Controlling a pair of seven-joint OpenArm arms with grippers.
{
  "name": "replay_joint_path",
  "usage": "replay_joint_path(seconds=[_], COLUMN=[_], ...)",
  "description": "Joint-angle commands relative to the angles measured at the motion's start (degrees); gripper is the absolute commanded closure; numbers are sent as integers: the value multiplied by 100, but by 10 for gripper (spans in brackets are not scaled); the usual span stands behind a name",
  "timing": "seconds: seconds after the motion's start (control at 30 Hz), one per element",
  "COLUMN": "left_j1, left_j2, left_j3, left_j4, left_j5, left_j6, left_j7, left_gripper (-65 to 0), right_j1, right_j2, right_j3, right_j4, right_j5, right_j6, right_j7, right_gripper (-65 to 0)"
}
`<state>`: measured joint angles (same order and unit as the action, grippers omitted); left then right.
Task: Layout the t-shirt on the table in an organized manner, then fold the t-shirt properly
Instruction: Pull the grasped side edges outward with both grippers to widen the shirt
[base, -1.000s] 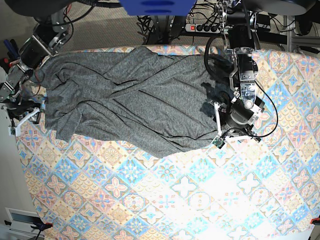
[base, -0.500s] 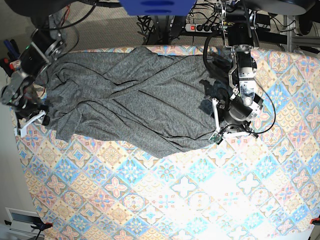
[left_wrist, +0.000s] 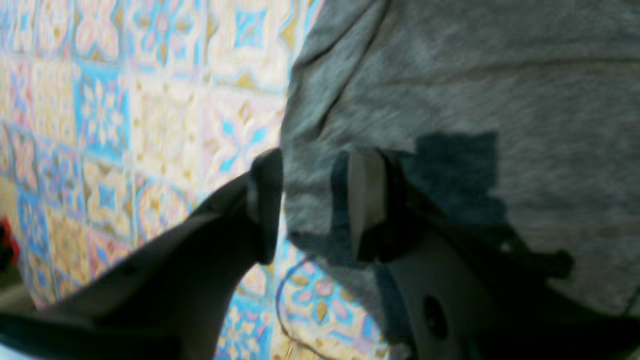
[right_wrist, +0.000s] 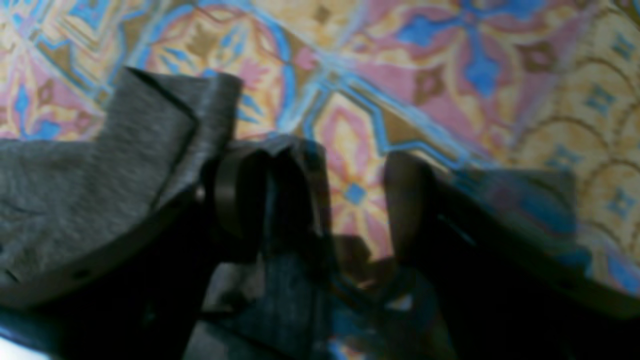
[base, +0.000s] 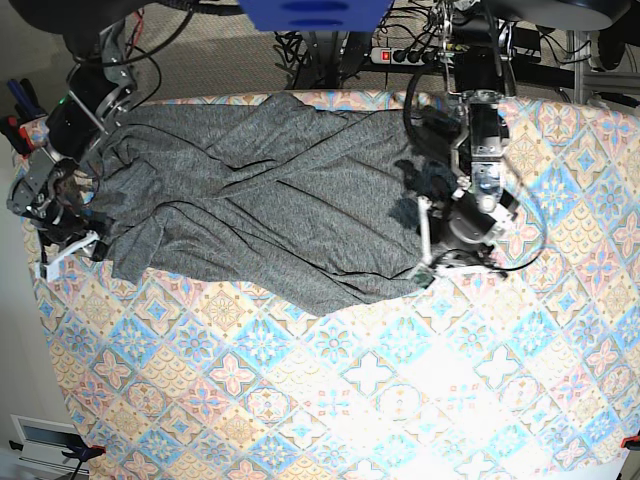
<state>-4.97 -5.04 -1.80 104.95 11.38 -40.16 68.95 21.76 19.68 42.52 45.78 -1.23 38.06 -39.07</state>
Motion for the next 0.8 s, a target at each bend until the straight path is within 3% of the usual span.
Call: replay_joint_path(seconds=[0.0,0.13,0.33,0.77], left_j1=[-105,-105,-79,-61], left_j2=[-19,-19,-19,-19], left_j3=[62,97,97,88], left_j4=[94,94,86,86], left_j5=[1,1,10,18], left_j6=[16,16,16,16], left_j7=[-86,-86,-341,-517], left_gripper=[-225,-225,-225,-225], right_j1=[-53,-53,-317,-651], right_j2=[-241,-285,-548,-654], right_j3=[-186,-476,-626,-626], right_j4=[-125,332,1528,1870], right_j5=[-162,-162,-162,-162], right_j6=[194,194,194,194], right_j7=[-713,-748,-1267,-959], right_gripper=[-359,-359,-359,-351])
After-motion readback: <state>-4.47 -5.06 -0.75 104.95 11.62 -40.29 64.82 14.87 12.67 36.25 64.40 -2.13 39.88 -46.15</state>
